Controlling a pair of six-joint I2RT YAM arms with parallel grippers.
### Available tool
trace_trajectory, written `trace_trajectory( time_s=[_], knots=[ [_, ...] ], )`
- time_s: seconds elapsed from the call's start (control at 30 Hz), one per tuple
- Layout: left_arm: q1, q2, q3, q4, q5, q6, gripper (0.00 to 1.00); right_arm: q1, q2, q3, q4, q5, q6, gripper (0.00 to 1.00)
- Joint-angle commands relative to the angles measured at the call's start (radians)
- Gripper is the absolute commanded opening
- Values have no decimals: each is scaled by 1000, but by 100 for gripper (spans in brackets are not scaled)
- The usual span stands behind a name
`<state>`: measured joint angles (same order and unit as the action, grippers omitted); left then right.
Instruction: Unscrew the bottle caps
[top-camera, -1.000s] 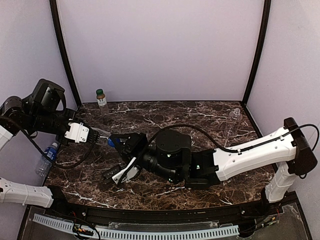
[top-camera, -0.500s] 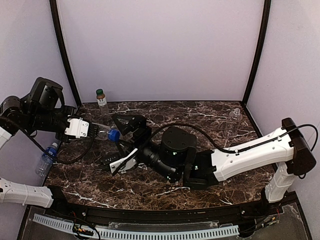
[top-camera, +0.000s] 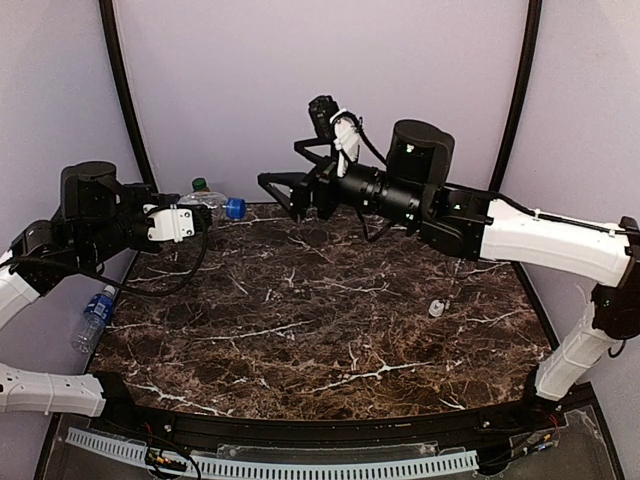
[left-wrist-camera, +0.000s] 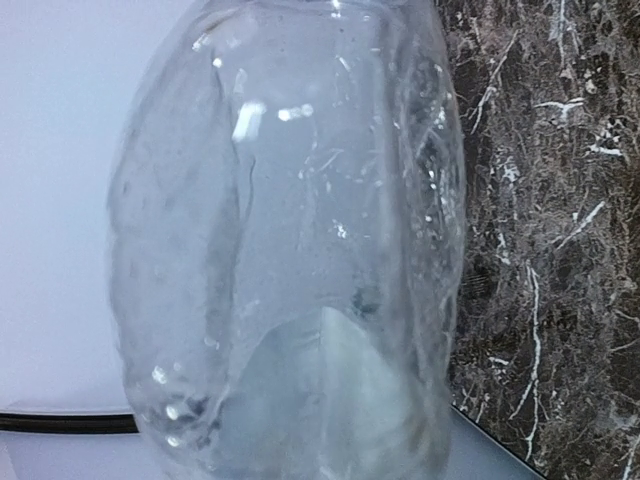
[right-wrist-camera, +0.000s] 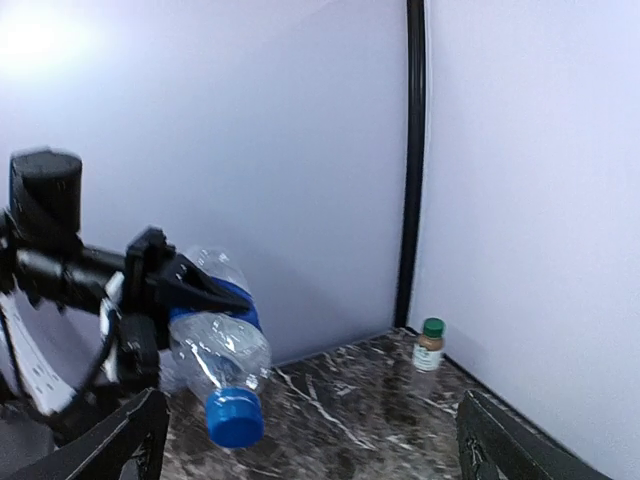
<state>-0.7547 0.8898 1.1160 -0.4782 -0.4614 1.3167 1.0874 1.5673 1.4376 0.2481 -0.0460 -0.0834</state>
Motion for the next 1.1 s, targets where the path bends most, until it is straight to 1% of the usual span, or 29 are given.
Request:
trace_trajectory(
  time_s=[0.0, 0.1, 0.2, 0.3, 0.43, 0.53, 0.67, 0.77, 0.8, 0.87, 0.93, 1.0, 1.07],
  knots=[
    [-6, -21, -48, 270, -90, 140, 17, -38, 70, 51, 34, -294, 613, 97],
    [-9, -21, -70, 330, -100, 182, 18, -40, 131, 127, -13, -297, 699, 91],
    [-13, -26, -88, 351, -101, 204, 19, -40, 178, 162, 1, -327, 743, 88],
    [-15, -35, -108, 361, -95, 218, 19, -40, 213, 199, 7, -351, 751, 83],
    [-18, -39, -118, 365, -91, 226, 19, -45, 256, 241, 18, -393, 769, 73],
    [-18, -41, -120, 364, -83, 225, 18, -51, 278, 257, 31, -414, 779, 69],
    [-22, -47, -123, 361, -79, 228, 18, -60, 292, 251, 66, -427, 810, 46],
    [-23, -48, -122, 362, -78, 232, 18, -62, 301, 254, 70, -447, 817, 32],
    [-23, -47, -119, 362, -78, 232, 18, -61, 302, 254, 68, -452, 817, 25],
    [-24, -44, -114, 361, -79, 229, 18, -62, 297, 249, 66, -455, 812, 14],
    [-24, -42, -112, 358, -78, 223, 18, -63, 286, 241, 55, -450, 791, 0],
    [-23, -44, -106, 331, -71, 207, 16, -63, 266, 231, 31, -442, 739, 0],
    [-24, -48, -76, 224, -35, 171, 15, -58, 235, 220, -19, -437, 614, 0]
  ],
)
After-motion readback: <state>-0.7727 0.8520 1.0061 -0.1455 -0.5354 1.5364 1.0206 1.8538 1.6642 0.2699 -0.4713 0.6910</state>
